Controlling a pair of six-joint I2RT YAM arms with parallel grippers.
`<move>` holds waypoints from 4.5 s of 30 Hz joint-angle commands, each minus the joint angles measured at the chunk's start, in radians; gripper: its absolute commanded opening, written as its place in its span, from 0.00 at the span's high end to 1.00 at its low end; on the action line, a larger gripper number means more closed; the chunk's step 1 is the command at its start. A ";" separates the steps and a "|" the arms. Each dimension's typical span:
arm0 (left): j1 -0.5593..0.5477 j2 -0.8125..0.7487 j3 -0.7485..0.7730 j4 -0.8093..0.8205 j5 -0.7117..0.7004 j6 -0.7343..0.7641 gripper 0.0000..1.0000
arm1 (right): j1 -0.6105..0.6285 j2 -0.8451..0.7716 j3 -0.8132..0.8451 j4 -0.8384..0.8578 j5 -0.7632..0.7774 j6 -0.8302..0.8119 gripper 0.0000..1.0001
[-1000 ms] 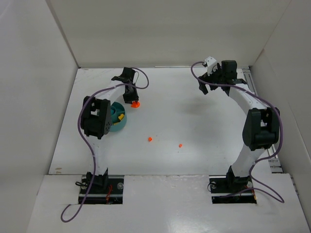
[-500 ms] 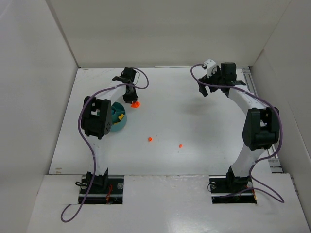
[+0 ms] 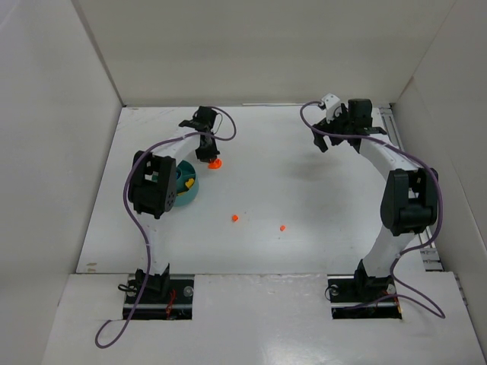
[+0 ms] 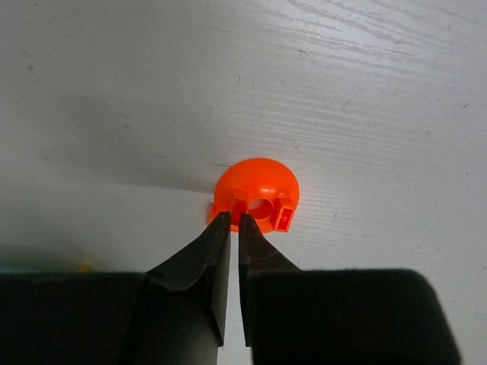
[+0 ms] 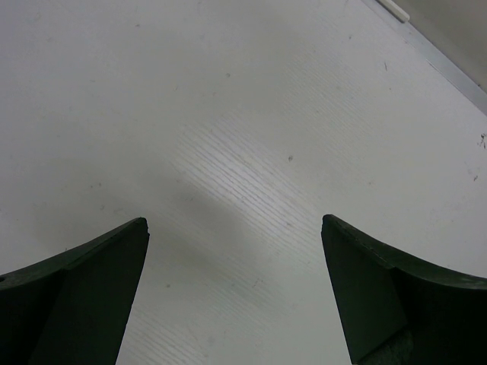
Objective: Sort the legos into containers by color
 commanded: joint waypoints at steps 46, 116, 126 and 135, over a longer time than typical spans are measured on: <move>-0.048 0.023 0.126 -0.087 -0.074 -0.029 0.68 | -0.064 -0.042 -0.041 0.046 -0.078 -0.054 0.00; 0.024 -0.549 -0.316 -0.110 -0.174 -0.111 1.00 | -0.074 -0.041 -0.069 0.075 -0.188 -0.036 0.00; 0.053 -0.520 -0.327 -0.073 -0.175 -0.101 1.00 | -0.074 -0.050 -0.069 0.075 -0.188 -0.036 0.00; 0.053 -0.488 -0.327 -0.073 -0.155 -0.092 0.98 | -0.074 -0.050 -0.069 0.075 -0.179 -0.036 0.00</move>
